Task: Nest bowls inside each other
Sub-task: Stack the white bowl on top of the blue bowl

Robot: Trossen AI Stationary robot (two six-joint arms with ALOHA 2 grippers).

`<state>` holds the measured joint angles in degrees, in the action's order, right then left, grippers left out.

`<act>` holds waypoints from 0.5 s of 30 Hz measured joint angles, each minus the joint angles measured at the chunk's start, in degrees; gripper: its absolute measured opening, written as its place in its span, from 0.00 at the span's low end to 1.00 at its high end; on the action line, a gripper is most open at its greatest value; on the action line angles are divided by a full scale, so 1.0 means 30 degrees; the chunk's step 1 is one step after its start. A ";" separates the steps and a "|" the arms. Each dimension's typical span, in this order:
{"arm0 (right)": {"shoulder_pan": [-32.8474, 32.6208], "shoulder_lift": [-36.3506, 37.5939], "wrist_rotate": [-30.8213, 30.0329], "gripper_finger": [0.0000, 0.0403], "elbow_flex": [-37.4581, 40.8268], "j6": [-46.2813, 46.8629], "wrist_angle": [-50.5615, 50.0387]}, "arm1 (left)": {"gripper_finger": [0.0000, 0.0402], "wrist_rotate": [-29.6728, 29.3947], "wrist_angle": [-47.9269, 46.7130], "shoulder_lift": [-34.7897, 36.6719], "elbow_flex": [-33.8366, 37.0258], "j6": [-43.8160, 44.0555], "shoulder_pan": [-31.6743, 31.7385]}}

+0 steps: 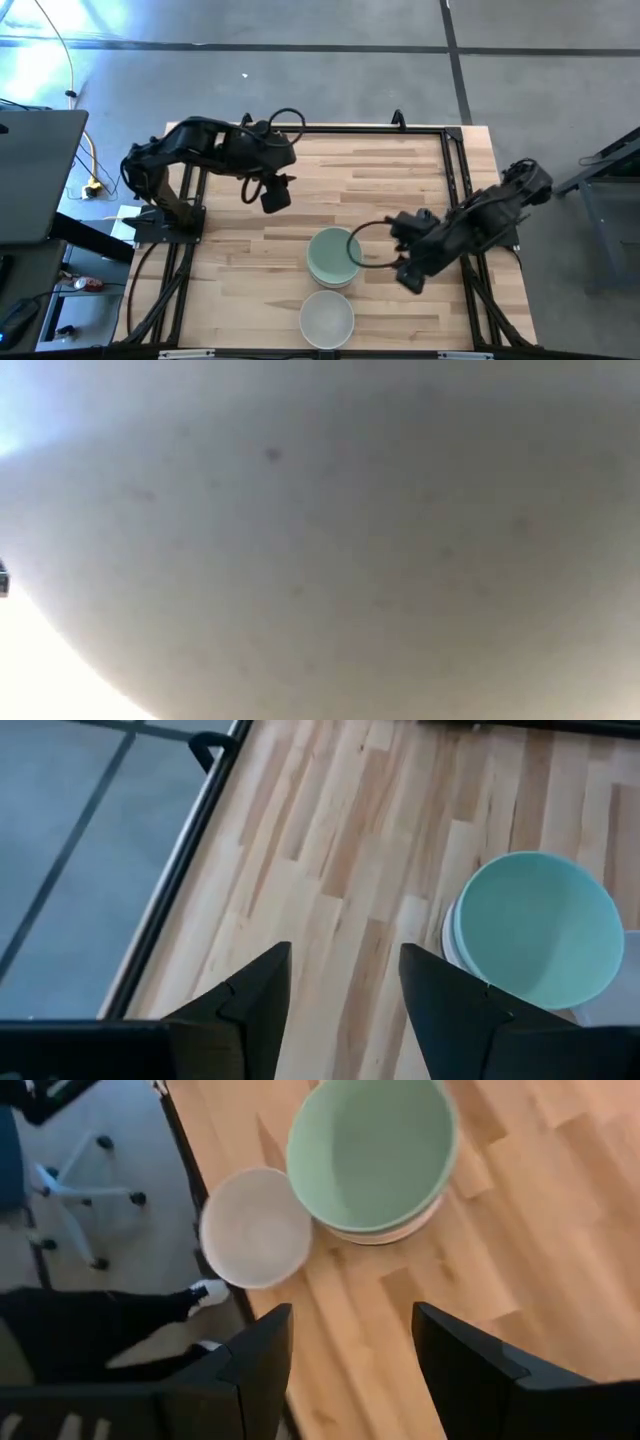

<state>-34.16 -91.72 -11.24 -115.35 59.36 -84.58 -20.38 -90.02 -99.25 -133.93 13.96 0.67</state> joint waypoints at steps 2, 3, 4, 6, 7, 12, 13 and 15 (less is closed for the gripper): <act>-0.0154 -0.0619 0.0123 0.49 0.0000 0.1014 0.0709 | 0.44 0.0000 0.0000 0.0137 0.0000 -0.0432 0.0000; -0.0198 -0.0929 0.0145 0.49 0.0000 0.1535 0.1142 | 0.44 0.0012 0.0000 0.0225 0.0000 -0.0645 0.0000; -0.0269 -0.1290 0.0207 0.49 0.0000 0.2102 0.1516 | 0.44 0.0022 0.0000 0.0291 0.0000 -0.0885 0.0000; -0.0303 -0.1984 0.0274 0.49 0.0000 0.3181 0.2328 | 0.44 0.0082 0.0000 0.0471 0.0000 -0.1359 0.0000; -0.0296 -0.2346 0.0274 0.49 0.0000 0.3732 0.2722 | 0.44 0.0095 0.0000 0.0579 0.0000 -0.1618 0.0000; -0.0277 -0.4283 0.0521 0.49 0.0000 0.6302 0.4661 | 0.44 0.0126 0.0000 0.1393 0.0000 -0.2650 0.0073; -0.0282 -0.4691 0.0710 0.49 0.0007 0.6726 0.4977 | 0.44 0.0089 0.0000 0.1637 0.0000 -0.2803 0.0115; -0.0297 -0.5422 0.1026 0.49 0.0007 0.7534 0.5564 | 0.44 -0.0035 0.0000 0.2098 0.0000 -0.2881 0.0218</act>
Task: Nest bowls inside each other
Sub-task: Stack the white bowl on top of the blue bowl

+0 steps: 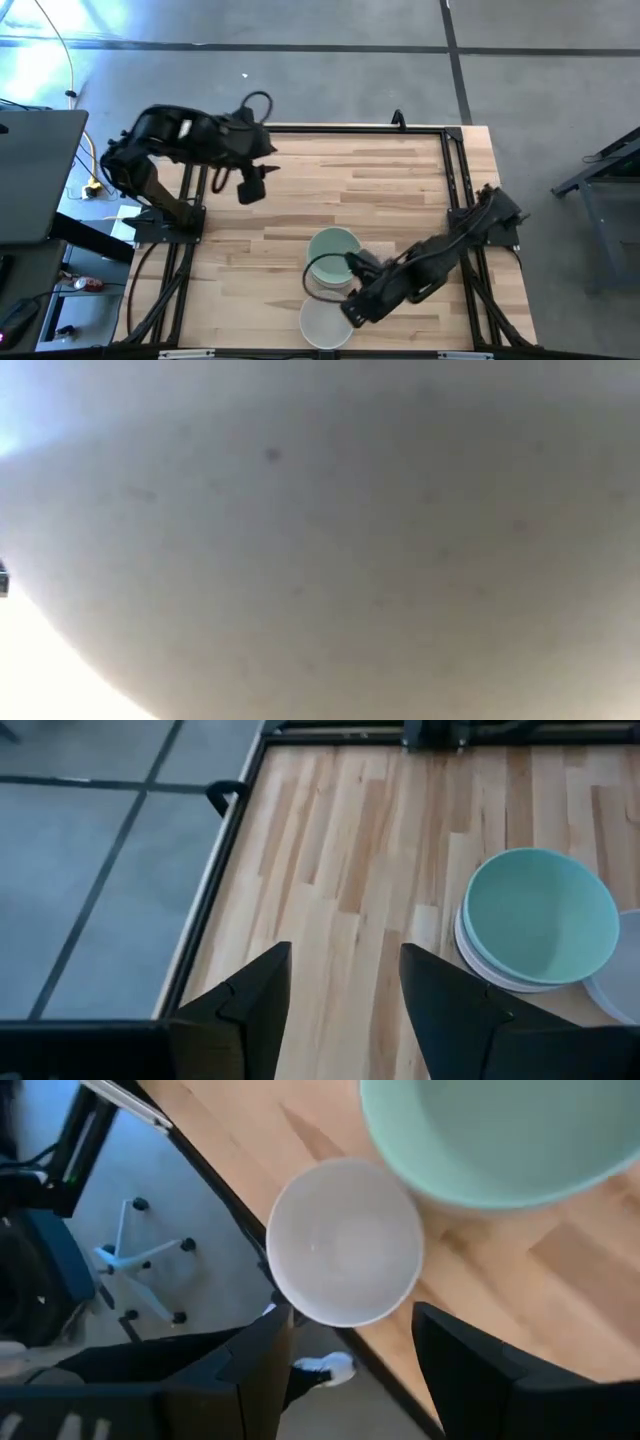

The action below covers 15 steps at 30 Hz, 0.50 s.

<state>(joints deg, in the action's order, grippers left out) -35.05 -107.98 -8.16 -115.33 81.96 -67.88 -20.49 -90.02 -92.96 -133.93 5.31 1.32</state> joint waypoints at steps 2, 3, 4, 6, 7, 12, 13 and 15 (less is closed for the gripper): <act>-0.0097 -0.0699 0.0293 0.49 0.0000 0.0743 0.0439 | 0.44 -0.0053 0.0000 0.0450 0.0000 -0.0166 0.0061; -0.0122 -0.1022 0.0387 0.49 0.0000 0.1076 0.0699 | 0.44 -0.0087 0.0000 0.0664 0.0000 -0.0192 0.0071; -0.0197 -0.1287 0.0450 0.49 0.0000 0.1393 0.0932 | 0.44 -0.0103 0.0000 0.0868 0.0000 -0.0186 0.0066; -0.0346 -0.1746 0.0464 0.49 0.0000 0.2199 0.1147 | 0.44 -0.0172 0.0000 0.1311 0.0000 -0.0166 0.0052; -0.0442 -0.1946 0.0471 0.49 0.0000 0.2601 0.1232 | 0.44 -0.0276 0.0000 0.1516 0.0000 -0.0106 0.0052; -0.0877 -0.2711 0.0521 0.49 0.0000 0.4403 0.0881 | 0.44 -0.0395 0.0000 0.2222 0.0000 0.0298 0.0052; -0.0933 -0.2813 0.0560 0.49 0.0000 0.4717 0.0694 | 0.44 -0.0395 0.0001 0.2278 0.0000 0.0343 0.0052; -0.1044 -0.3035 0.0602 0.49 0.0000 0.5212 0.0451 | 0.44 -0.0395 0.0000 0.2368 0.0000 0.0472 -0.0015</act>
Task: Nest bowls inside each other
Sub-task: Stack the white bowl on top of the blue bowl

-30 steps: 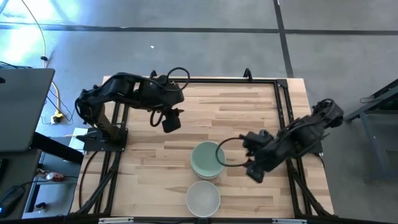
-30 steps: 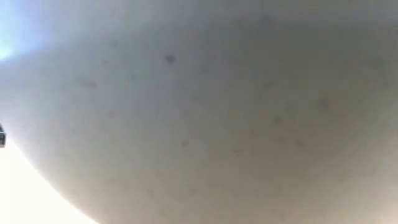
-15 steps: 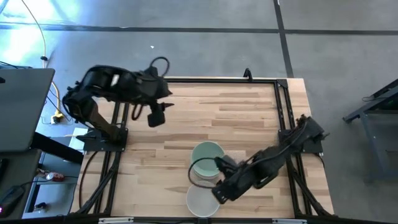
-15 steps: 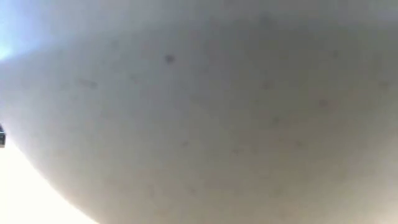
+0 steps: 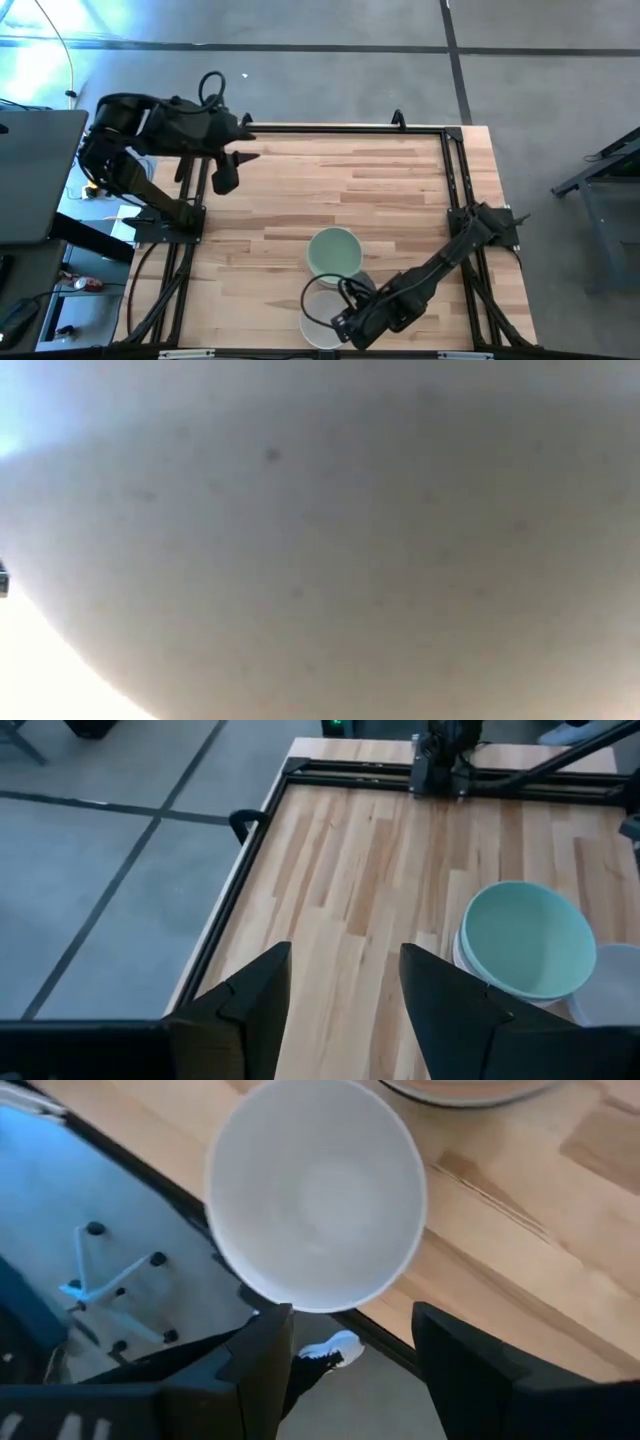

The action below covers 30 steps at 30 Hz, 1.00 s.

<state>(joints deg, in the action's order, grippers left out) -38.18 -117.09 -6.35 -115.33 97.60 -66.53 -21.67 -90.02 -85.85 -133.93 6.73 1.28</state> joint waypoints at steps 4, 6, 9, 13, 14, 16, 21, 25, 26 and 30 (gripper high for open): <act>-0.0084 -0.0345 0.0040 0.49 0.0000 0.0468 -0.0037 | 0.44 0.0002 0.0004 0.0042 0.0000 0.0154 -0.0451; -0.0070 -0.0594 0.0152 0.49 0.0000 0.0495 0.0220 | 0.44 0.0003 0.0003 0.0032 0.0000 0.0187 -0.0613; -0.0020 -0.1005 0.0443 0.49 0.0000 0.0529 0.0393 | 0.44 -0.0007 0.0000 0.0032 0.0000 0.0187 -0.0805; 0.0011 -0.1560 0.1156 0.48 0.0000 0.0992 0.0399 | 0.44 -0.0062 0.0000 0.0024 0.0000 0.0187 -0.0859; 0.0011 -0.1703 0.1210 0.48 0.0000 0.1088 0.0401 | 0.44 -0.0066 0.0000 0.0024 0.0000 0.0187 -0.0859; 0.0011 -0.1958 0.1331 0.45 0.0000 0.1424 0.0395 | 0.44 -0.0083 0.0000 0.0024 0.0000 0.0187 -0.0859; 0.0011 -0.2505 0.1743 0.38 0.0000 0.2057 0.0455 | 0.44 -0.0211 0.0000 0.0024 0.0000 0.0039 -0.0859; 0.0011 -0.2888 0.2120 0.36 0.0000 0.2319 0.0726 | 0.44 -0.0208 0.0003 0.0024 0.0000 -0.0143 -0.0859; 0.0011 -0.2982 0.2113 0.36 0.0000 0.2325 0.0888 | 0.44 -0.0209 0.0000 0.0024 0.0000 -0.0167 -0.0859; 0.0017 -0.3266 0.2034 0.39 0.0000 0.2325 0.1457 | 0.44 -0.0211 0.0000 0.0024 0.0000 -0.0323 -0.0859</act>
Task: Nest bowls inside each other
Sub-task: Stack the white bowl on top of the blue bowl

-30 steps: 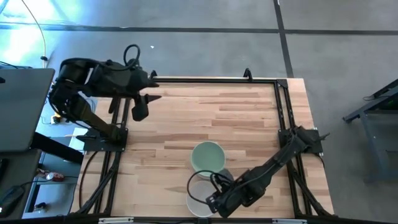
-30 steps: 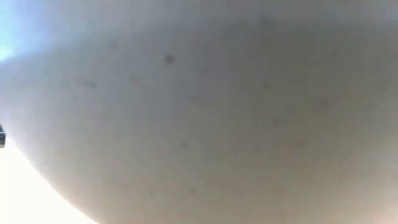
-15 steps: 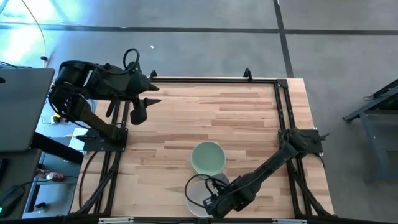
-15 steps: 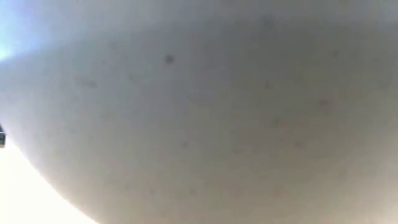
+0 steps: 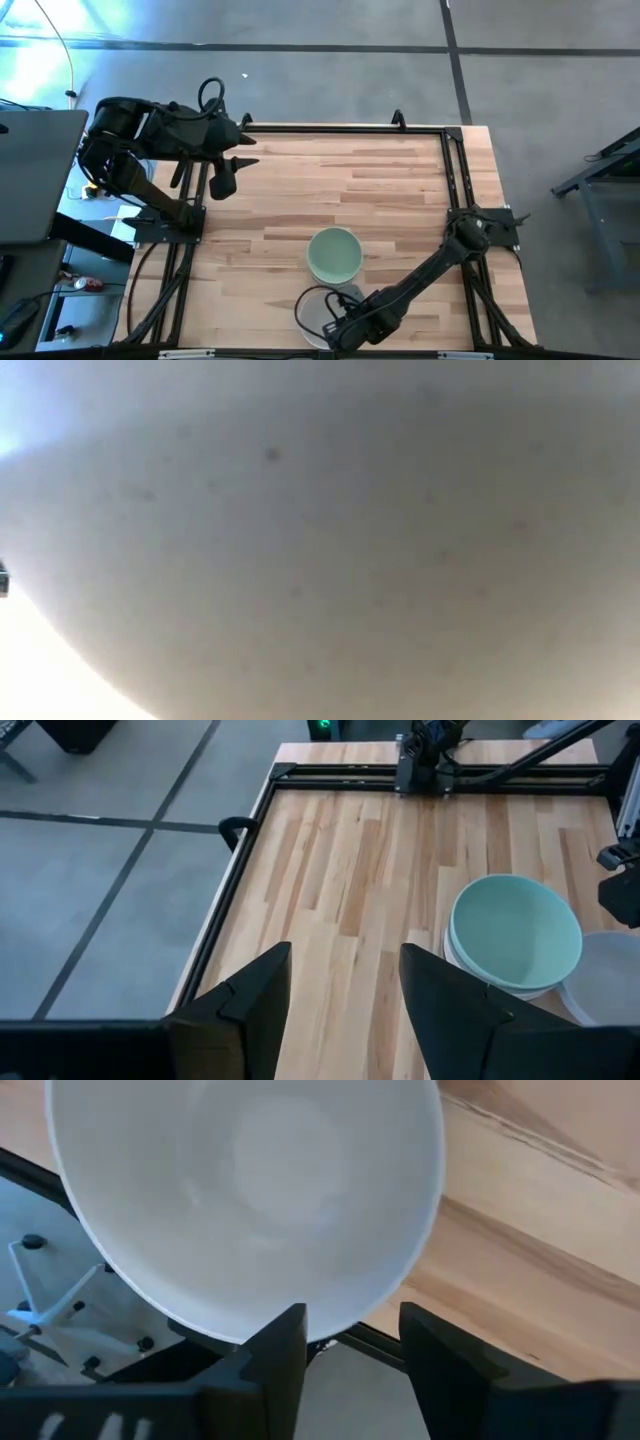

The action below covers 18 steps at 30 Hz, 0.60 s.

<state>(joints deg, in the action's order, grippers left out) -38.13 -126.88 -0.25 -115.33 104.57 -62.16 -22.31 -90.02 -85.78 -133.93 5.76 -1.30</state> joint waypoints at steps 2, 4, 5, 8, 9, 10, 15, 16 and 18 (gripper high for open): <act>0.0077 -0.0179 0.0021 0.39 0.0000 0.0021 0.0033 | 0.44 0.0007 0.0000 0.0000 0.0000 -0.0110 0.0000; 0.0081 -0.0363 0.0128 0.39 0.0000 0.0129 0.0031 | 0.44 0.0007 0.0000 0.0000 0.0000 -0.0138 0.0000; 0.0081 -0.0434 0.0193 0.39 0.0000 0.0153 0.0054 | 0.44 0.0007 0.0005 0.0000 0.0000 -0.0145 0.0000; 0.0081 -0.0567 0.0289 0.39 0.0000 0.0217 0.0090 | 0.44 0.0024 0.0002 -0.0007 0.0000 -0.0312 0.0000; 0.0081 -0.0583 0.0290 0.39 0.0000 0.0286 0.0074 | 0.44 0.0029 0.0000 -0.0007 0.0000 -0.0342 0.0000; 0.0081 -0.0592 0.0290 0.39 0.0000 0.0303 0.0058 | 0.44 0.0036 0.0000 -0.0007 0.0000 -0.0342 0.0000; 0.0081 -0.0592 0.0254 0.39 0.0000 0.0327 -0.0177 | 0.44 0.0068 0.0000 -0.0007 0.0000 -0.0350 0.0000; 0.0081 -0.0592 0.0254 0.39 0.0000 0.0351 -0.0191 | 0.44 0.0066 0.0000 -0.0007 0.0000 -0.0354 0.0000; 0.0081 -0.0592 0.0247 0.39 0.0000 0.0357 -0.0199 | 0.44 0.0073 0.0000 -0.0007 0.0000 -0.0357 0.0000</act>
<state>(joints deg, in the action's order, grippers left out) -37.89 -128.66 0.49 -115.33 105.65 -62.76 -22.09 -90.02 -85.80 -133.93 4.69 -1.30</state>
